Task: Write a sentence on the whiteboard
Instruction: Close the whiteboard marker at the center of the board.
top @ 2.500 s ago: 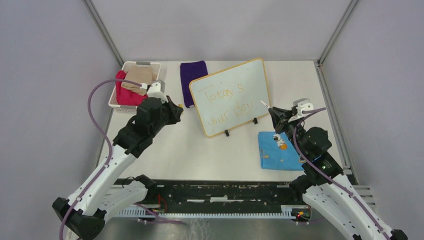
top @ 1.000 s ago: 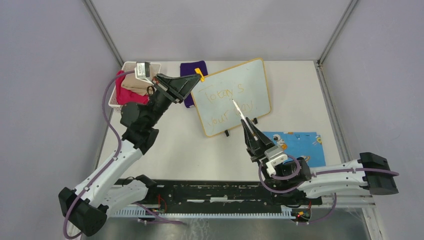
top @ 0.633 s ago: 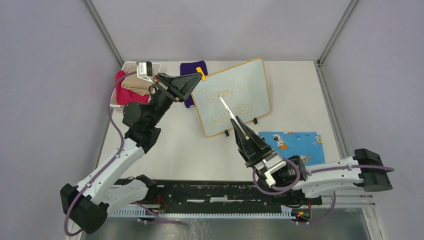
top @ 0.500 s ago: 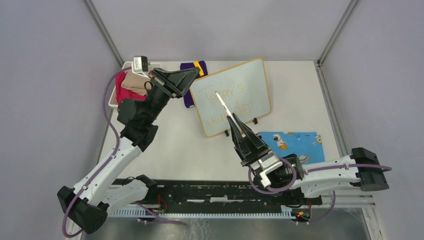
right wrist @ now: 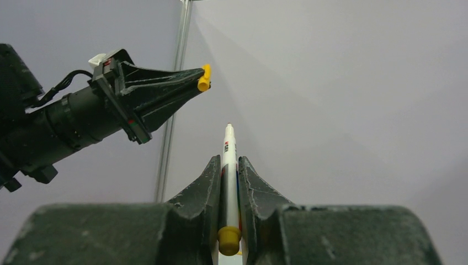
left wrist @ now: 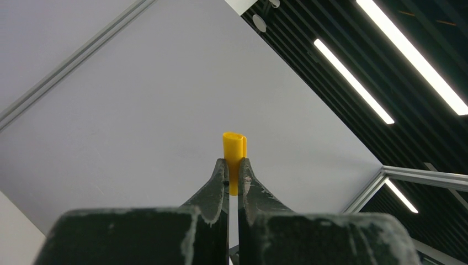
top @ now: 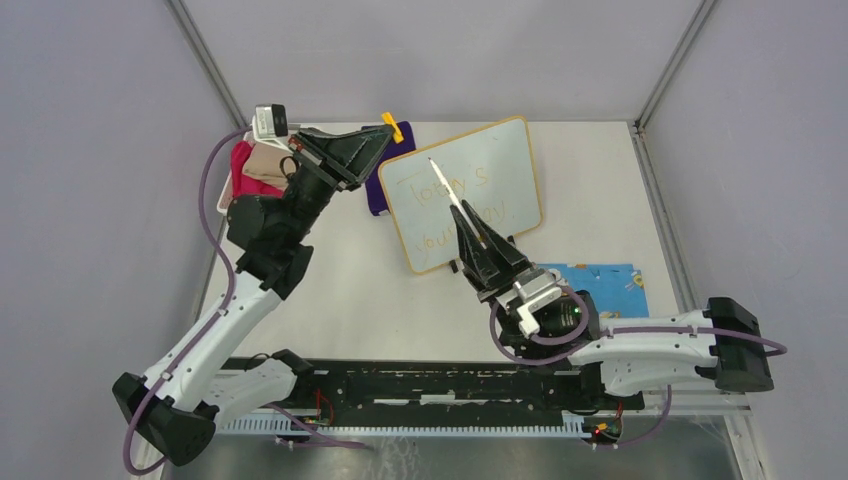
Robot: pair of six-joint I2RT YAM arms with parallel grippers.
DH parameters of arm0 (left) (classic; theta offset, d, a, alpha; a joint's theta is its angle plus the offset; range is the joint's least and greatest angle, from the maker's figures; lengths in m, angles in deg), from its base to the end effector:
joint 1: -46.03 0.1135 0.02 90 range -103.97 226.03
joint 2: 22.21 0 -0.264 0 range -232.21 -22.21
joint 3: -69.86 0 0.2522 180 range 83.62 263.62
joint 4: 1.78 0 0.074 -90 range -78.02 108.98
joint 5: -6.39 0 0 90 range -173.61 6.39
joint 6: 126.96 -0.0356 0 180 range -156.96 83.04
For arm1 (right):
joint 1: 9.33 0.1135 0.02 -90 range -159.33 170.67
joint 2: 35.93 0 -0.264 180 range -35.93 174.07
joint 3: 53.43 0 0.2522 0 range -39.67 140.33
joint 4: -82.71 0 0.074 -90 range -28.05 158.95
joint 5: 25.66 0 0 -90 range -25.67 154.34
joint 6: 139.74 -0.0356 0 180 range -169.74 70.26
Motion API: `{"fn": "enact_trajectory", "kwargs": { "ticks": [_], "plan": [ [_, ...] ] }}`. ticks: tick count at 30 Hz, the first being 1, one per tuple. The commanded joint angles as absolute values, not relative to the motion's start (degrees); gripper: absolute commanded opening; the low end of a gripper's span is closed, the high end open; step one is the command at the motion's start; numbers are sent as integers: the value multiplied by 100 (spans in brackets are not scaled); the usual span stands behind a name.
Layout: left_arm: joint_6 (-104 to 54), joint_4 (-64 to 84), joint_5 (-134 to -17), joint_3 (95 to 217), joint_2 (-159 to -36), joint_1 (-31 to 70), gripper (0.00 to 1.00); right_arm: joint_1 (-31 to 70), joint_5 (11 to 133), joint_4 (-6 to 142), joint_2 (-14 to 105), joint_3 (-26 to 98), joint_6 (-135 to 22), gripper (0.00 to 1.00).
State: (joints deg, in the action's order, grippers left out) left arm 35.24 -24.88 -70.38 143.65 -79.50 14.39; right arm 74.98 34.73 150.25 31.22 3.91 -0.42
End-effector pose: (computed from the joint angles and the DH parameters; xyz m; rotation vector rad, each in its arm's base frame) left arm 0.1684 -0.1134 0.4765 -0.1173 1.0397 -1.7720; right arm 0.0395 0.2192 0.4026 -0.3103 0.6842 0.4365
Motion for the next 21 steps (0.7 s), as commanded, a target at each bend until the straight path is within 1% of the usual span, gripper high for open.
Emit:
{"fn": "enact_trajectory", "kwargs": {
  "ticks": [1,7,21],
  "plan": [
    [3592,-2809,-6970,14208,-7862,1415,2,7320,3653,14943,2796,338,-992,0],
    [3728,-2826,-6953,13984,-7837,1410,2,7318,3636,14972,2822,270,-1149,0],
    [3735,-2877,-6801,13928,-7807,1412,2,7320,3622,14983,3038,427,-1298,0]
  ]
}}
